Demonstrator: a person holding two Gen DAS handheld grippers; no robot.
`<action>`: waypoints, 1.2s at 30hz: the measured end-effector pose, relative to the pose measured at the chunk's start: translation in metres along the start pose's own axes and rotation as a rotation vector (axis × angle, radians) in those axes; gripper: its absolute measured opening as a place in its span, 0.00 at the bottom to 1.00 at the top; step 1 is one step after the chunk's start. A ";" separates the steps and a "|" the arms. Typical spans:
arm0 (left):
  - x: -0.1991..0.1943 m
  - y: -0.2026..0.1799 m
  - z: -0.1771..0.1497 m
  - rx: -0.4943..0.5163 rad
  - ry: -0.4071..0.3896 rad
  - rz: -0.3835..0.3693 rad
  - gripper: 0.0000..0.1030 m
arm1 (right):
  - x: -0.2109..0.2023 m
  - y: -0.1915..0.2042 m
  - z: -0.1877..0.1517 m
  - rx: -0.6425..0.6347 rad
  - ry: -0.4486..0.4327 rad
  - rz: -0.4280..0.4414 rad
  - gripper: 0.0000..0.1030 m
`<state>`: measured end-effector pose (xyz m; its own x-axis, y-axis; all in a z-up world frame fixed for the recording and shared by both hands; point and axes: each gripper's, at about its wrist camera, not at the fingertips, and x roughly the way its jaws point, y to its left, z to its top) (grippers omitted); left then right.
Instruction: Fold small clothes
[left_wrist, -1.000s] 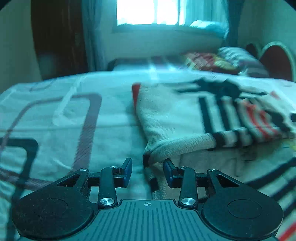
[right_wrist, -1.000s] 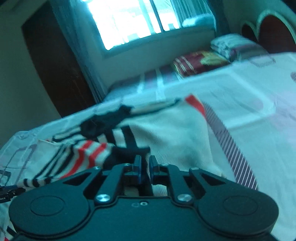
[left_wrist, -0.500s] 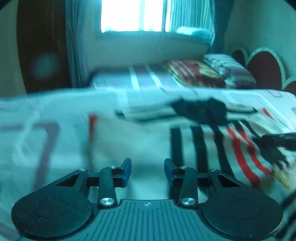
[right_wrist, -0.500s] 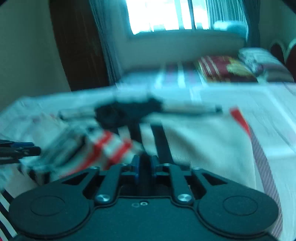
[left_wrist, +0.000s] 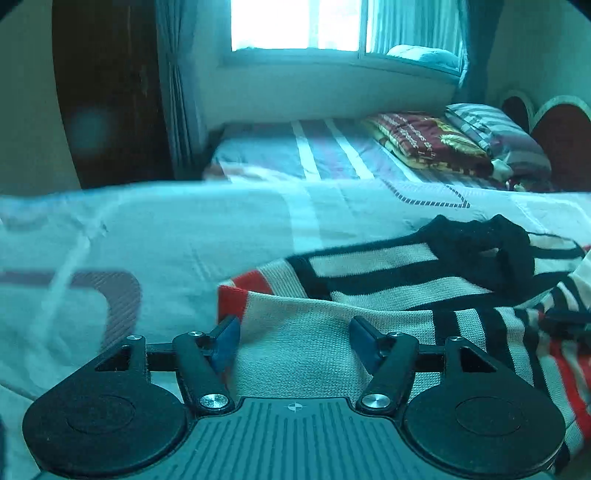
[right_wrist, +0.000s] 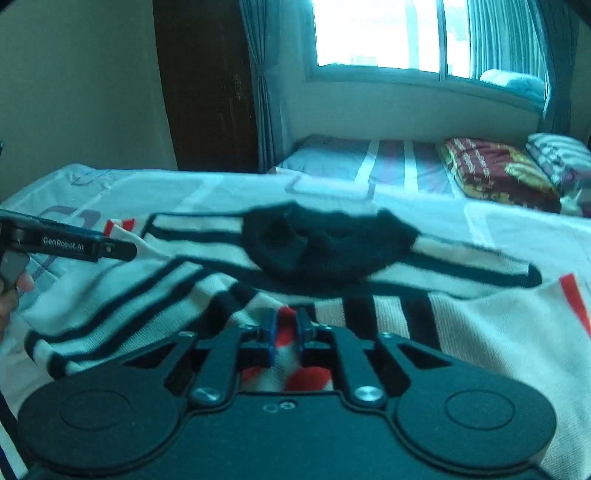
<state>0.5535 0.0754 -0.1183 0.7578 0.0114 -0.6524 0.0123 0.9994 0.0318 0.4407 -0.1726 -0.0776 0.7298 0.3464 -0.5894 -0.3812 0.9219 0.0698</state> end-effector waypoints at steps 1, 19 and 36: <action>-0.002 -0.002 -0.001 0.008 -0.014 -0.003 0.64 | -0.003 0.002 0.002 0.002 -0.024 0.015 0.17; -0.036 -0.033 -0.026 -0.019 -0.032 -0.079 0.72 | 0.020 0.023 0.002 -0.072 0.040 0.011 0.17; -0.078 -0.032 -0.078 0.045 -0.052 -0.052 0.79 | -0.054 -0.011 -0.043 -0.120 0.018 -0.125 0.19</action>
<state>0.4430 0.0445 -0.1273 0.7879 -0.0433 -0.6143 0.0811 0.9961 0.0338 0.3807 -0.2086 -0.0810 0.7657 0.2265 -0.6020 -0.3543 0.9297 -0.1008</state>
